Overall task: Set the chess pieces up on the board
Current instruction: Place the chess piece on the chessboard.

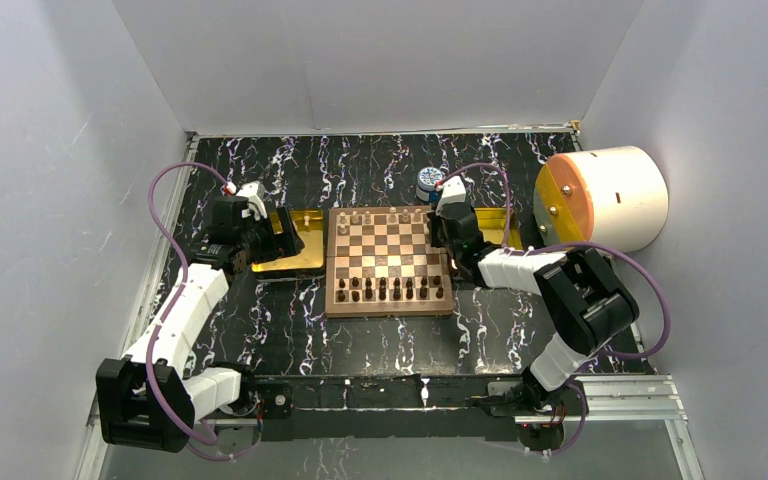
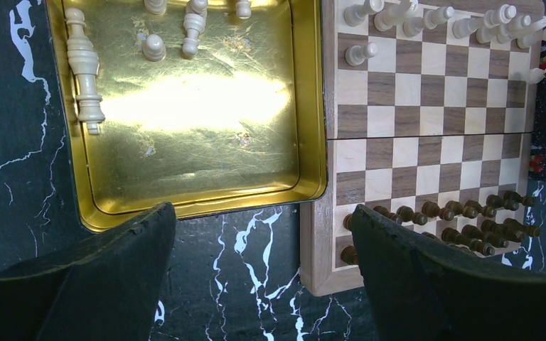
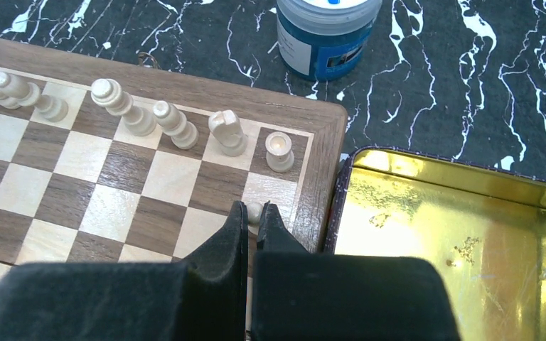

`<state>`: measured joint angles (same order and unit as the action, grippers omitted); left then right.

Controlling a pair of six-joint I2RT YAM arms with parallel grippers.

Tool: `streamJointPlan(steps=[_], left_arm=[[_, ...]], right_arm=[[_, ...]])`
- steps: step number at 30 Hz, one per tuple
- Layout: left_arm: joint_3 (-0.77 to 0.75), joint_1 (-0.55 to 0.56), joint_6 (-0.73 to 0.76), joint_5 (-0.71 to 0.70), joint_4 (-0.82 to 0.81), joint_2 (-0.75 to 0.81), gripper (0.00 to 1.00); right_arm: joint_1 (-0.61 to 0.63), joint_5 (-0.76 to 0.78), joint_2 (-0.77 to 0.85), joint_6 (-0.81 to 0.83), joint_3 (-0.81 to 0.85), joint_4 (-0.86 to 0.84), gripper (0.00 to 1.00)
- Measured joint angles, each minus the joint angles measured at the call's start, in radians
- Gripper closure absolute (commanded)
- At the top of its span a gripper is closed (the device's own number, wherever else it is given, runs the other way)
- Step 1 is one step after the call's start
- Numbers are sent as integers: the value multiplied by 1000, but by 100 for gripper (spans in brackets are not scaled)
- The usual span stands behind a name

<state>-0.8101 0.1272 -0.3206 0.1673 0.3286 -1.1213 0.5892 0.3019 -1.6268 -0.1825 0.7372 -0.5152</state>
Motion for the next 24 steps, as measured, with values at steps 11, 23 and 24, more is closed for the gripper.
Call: streamJointPlan(steps=[11, 23, 24], left_arm=[[0, 0, 0, 4, -1, 10, 9], [0, 0, 0, 5, -8, 10, 9], [0, 0, 0, 5, -8, 10, 9]], right_arm=[[0, 35, -39, -23, -17, -77, 93], [0, 37, -64, -30, -36, -137, 87], [0, 37, -64, -32, -37, -141, 86]])
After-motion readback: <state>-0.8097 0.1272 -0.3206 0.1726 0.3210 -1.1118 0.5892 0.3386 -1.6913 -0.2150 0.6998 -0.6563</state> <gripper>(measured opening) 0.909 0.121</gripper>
